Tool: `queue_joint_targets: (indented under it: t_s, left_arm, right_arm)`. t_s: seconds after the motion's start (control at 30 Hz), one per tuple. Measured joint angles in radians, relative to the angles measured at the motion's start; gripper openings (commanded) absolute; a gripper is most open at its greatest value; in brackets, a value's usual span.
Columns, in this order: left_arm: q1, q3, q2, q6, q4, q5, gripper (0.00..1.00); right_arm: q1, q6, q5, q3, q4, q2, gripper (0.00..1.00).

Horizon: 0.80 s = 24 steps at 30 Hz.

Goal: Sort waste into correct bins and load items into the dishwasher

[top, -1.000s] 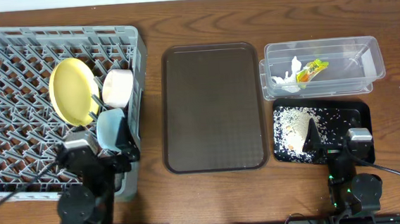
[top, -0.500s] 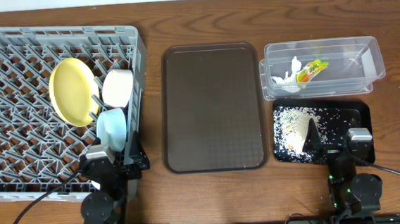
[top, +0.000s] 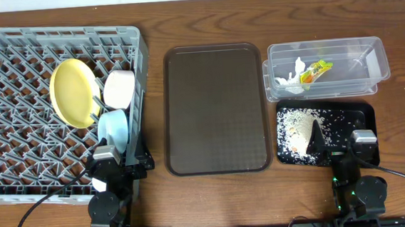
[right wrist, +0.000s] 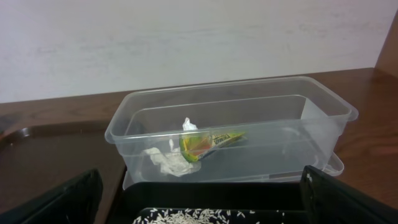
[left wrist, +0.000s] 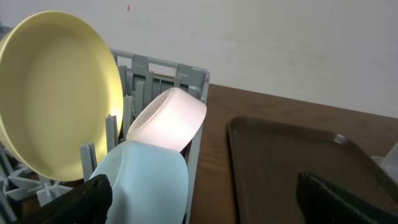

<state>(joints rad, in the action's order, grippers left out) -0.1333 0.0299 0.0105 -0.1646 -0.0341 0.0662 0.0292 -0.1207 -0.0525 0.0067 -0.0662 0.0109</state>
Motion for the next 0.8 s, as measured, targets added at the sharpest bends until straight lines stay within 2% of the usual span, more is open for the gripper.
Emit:
queue_joint_targets:
  t_s: [0.8]
  left_arm:
    - [0.0, 0.0, 0.0, 0.0, 0.0, 0.0, 0.95]
  right_arm:
    - [0.0, 0.0, 0.0, 0.0, 0.0, 0.0, 0.99]
